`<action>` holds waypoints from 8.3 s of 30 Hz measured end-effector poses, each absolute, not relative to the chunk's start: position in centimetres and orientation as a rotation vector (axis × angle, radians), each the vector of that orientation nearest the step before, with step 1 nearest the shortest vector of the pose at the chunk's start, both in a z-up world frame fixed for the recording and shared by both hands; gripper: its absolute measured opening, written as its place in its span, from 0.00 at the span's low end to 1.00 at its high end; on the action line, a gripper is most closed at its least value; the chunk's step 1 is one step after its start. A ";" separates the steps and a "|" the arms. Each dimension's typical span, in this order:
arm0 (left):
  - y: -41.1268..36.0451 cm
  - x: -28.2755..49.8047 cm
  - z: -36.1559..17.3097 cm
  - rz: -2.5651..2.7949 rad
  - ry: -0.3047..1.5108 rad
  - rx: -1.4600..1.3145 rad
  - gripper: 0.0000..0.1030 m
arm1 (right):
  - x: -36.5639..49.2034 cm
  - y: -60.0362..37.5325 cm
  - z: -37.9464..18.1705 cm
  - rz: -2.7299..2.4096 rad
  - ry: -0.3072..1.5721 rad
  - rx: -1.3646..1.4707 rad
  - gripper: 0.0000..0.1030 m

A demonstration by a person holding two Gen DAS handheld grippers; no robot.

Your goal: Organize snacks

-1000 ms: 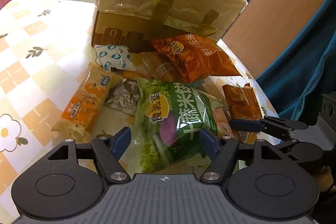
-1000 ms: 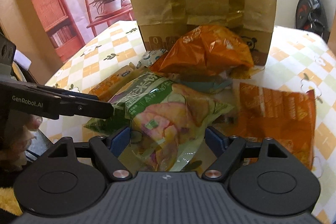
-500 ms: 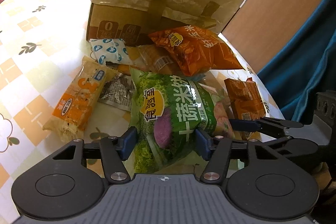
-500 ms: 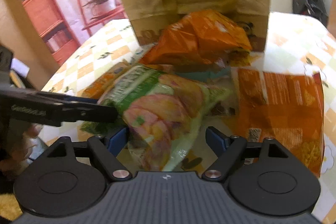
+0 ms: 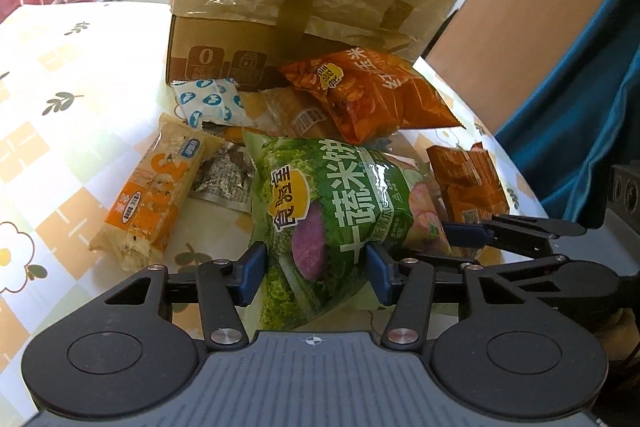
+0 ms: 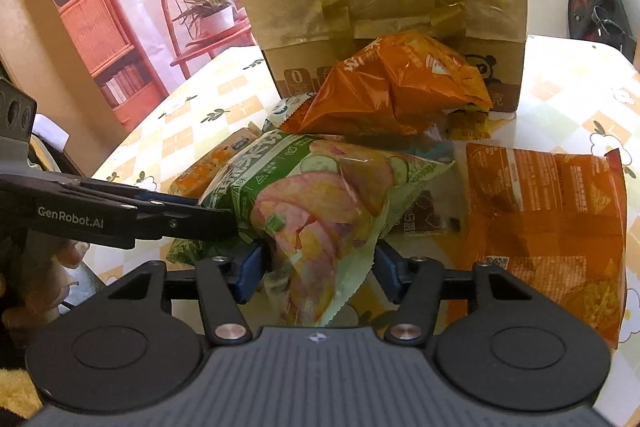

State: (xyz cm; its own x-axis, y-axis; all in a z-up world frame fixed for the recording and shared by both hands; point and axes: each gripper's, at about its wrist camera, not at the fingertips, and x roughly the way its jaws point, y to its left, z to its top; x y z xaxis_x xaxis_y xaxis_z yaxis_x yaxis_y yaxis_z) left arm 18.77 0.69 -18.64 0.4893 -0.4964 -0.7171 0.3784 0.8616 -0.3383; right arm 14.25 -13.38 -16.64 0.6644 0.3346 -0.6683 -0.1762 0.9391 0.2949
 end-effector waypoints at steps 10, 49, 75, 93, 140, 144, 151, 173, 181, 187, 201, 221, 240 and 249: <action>1.2 17.2 -17.7 -0.523 0.877 -0.127 0.55 | 13.1 -13.1 -16.0 0.306 0.768 0.207 0.57; -0.3 20.9 -2.6 -0.523 0.484 -0.097 0.53 | 17.0 -15.6 -1.2 0.336 0.338 0.163 0.57; -2.7 36.7 -2.7 -0.409 0.555 -0.085 0.53 | 36.4 -21.3 -1.4 0.302 0.425 0.309 0.57; -1.3 35.1 -2.5 -0.351 0.532 -0.054 0.56 | 35.2 -22.7 -3.1 0.129 0.506 0.271 0.62; -1.9 24.9 -8.9 -0.452 0.608 -0.059 0.70 | 13.0 -22.9 -13.5 -0.052 0.637 0.160 0.91; -2.0 24.8 -9.3 -0.448 0.621 -0.052 0.73 | 12.9 -22.7 -14.9 -0.045 0.681 0.159 0.91; -2.1 24.9 -9.7 -0.446 0.643 -0.053 0.73 | 13.3 -22.2 -17.1 -0.041 0.712 0.131 0.93; -6.5 28.5 -12.9 -0.487 0.795 -0.159 0.83 | 13.7 -23.1 -18.8 0.010 0.646 0.184 0.89; -8.3 29.8 -15.2 -0.470 0.857 -0.178 0.93 | 13.6 -23.7 -19.0 0.030 0.632 0.219 0.89; -9.8 29.6 -16.2 -0.499 0.855 -0.122 0.96 | 13.5 -24.0 -19.2 0.041 0.623 0.241 0.90; -9.9 29.0 -16.6 -0.516 0.821 -0.109 0.74 | 13.4 -24.0 -19.2 0.043 0.620 0.246 0.90; -4.9 23.7 -13.2 -0.462 0.679 -0.111 0.65 | 12.3 -23.8 -17.1 0.023 0.597 0.248 0.79; -0.9 23.5 -3.8 -0.409 0.387 -0.063 0.66 | 14.9 -23.6 -4.9 0.100 0.320 0.222 0.74; -2.0 28.3 0.0 -0.395 0.288 -0.046 0.66 | 21.4 -22.2 0.5 0.133 0.160 0.151 0.74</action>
